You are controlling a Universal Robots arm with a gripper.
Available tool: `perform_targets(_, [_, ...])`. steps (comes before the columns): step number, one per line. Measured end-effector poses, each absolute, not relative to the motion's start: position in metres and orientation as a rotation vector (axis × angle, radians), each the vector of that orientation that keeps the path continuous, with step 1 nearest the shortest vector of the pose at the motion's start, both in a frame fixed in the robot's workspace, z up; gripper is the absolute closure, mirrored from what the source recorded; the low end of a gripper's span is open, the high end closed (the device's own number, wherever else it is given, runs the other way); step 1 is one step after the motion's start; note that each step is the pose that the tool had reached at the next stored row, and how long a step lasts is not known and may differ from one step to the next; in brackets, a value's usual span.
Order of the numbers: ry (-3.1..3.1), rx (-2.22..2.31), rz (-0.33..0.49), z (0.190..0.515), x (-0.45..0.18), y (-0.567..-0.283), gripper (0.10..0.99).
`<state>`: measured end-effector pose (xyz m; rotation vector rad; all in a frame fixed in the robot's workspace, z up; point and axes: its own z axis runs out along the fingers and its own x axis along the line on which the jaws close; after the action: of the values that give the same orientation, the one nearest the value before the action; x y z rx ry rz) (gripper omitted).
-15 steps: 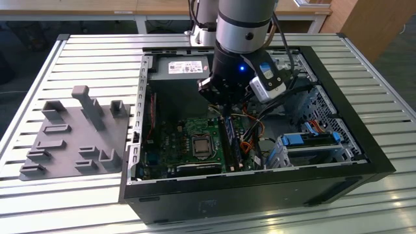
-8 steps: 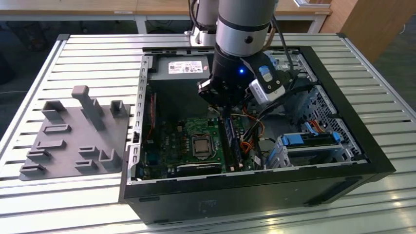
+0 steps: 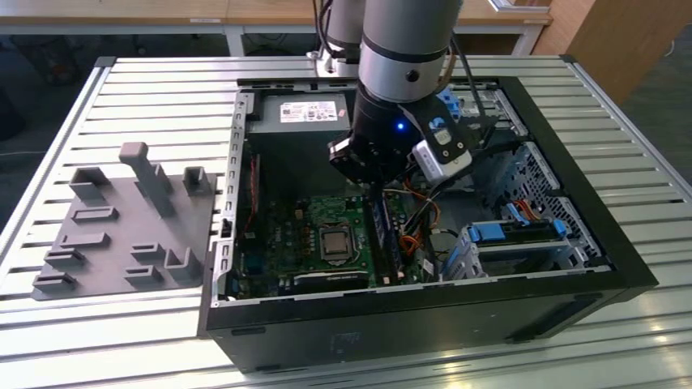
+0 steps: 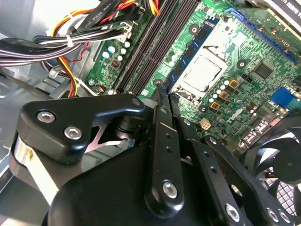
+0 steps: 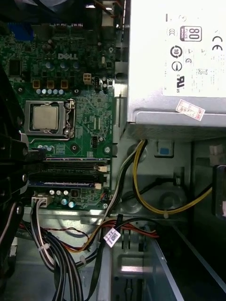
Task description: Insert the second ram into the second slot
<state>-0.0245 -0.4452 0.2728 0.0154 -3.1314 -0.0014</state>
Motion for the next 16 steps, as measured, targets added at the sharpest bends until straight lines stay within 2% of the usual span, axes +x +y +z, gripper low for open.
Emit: perform_targets(16, [-3.128, 0.015, -0.001, 0.261, -0.025, -0.446, 0.957])
